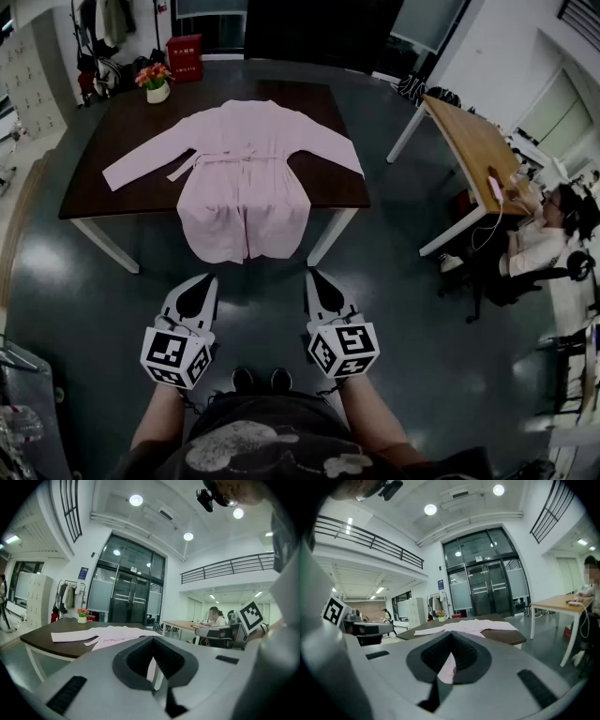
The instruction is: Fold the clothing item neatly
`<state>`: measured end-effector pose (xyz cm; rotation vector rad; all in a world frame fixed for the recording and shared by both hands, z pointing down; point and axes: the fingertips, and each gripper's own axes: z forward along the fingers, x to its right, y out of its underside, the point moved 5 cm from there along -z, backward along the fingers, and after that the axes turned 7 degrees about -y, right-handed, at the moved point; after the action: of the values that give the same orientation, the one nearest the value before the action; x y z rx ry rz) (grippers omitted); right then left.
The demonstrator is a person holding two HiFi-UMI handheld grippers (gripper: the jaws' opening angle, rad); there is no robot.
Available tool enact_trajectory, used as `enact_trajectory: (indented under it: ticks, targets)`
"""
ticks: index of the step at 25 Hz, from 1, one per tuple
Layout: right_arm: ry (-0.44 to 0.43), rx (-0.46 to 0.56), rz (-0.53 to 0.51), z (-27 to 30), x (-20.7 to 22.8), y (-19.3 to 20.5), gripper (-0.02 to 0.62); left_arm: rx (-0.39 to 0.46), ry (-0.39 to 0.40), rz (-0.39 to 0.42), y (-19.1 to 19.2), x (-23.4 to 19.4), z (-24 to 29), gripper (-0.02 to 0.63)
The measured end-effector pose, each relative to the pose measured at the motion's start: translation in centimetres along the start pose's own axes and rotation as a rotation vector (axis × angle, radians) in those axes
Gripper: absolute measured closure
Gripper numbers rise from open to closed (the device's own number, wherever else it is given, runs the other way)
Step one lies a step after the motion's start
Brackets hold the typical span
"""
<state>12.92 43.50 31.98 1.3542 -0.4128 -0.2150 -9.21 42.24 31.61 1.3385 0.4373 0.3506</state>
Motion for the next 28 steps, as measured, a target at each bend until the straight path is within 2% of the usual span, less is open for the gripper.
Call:
enact_trajectory:
  ticks: [9,18,22,28]
  targets:
    - [0.012,-0.009,-0.005,1.1,-0.4,0.4,0.606,-0.009,0.027,0.007,0.5,-0.4,0.4,0.598]
    - [0.088,0.058,0.095,0.6,1.3,0.4,0.604,-0.004,0.068,-0.002,0.9,-1.1,2.2,0.598]
    - [0.141,0.084,0.099,-0.5,4.2,0.4,0.604,-0.02,0.082,-0.006,1.3,-0.1,4.1,0.598]
    - [0.195,0.105,0.131,-0.5,12.5,0.5,0.604,-0.038,0.062,0.015,1.3,3.2,9.1,0.598]
